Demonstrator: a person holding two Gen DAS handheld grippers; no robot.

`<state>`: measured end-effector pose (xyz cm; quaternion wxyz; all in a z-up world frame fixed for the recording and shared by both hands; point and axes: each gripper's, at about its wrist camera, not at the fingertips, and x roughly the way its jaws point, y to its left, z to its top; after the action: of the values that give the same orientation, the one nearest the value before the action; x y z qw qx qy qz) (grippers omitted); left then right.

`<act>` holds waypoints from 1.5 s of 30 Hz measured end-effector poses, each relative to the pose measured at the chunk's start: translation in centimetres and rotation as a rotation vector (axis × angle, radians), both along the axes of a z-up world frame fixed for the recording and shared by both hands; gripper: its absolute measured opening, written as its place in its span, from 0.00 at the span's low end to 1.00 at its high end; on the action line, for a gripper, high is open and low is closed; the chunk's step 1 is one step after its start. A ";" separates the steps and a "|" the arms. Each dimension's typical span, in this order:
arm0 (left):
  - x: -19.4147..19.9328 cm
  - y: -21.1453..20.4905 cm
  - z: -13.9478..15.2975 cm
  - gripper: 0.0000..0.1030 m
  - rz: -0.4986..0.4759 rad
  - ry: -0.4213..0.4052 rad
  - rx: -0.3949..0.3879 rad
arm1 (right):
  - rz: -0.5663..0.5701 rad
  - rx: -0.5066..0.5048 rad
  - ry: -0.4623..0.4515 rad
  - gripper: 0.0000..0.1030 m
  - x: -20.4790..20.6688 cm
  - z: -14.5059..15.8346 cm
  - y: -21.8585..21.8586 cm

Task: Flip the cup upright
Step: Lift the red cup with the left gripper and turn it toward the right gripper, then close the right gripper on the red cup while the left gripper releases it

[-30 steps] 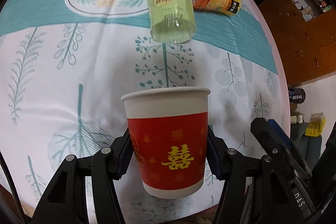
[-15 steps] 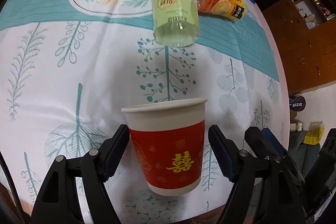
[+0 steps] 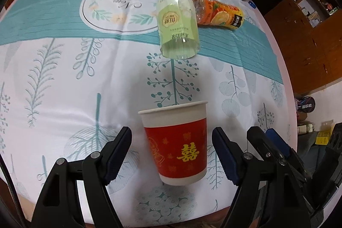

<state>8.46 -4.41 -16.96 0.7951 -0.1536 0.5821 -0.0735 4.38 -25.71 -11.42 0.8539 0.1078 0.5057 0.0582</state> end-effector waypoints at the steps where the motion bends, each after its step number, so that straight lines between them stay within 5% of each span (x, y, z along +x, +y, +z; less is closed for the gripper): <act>1: -0.2 0.1 0.3 0.74 -0.002 -0.010 0.008 | 0.002 0.000 -0.003 0.80 -0.1 0.1 0.1; 16: -4.1 2.6 4.6 0.74 0.018 -0.164 0.141 | 0.045 -0.012 -0.047 0.80 -1.8 2.3 1.7; 27: -5.5 4.1 5.2 0.74 0.033 -0.198 0.191 | 0.179 -0.034 -0.062 0.80 -2.0 4.3 5.1; 45: -3.4 8.0 2.3 0.74 0.085 -0.114 0.143 | 0.403 0.004 0.291 0.80 4.1 0.7 9.9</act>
<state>5.10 3.64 -14.70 0.8383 -0.1167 0.5325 -0.0069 8.53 -15.78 -10.72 0.7430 0.0135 0.6346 0.2122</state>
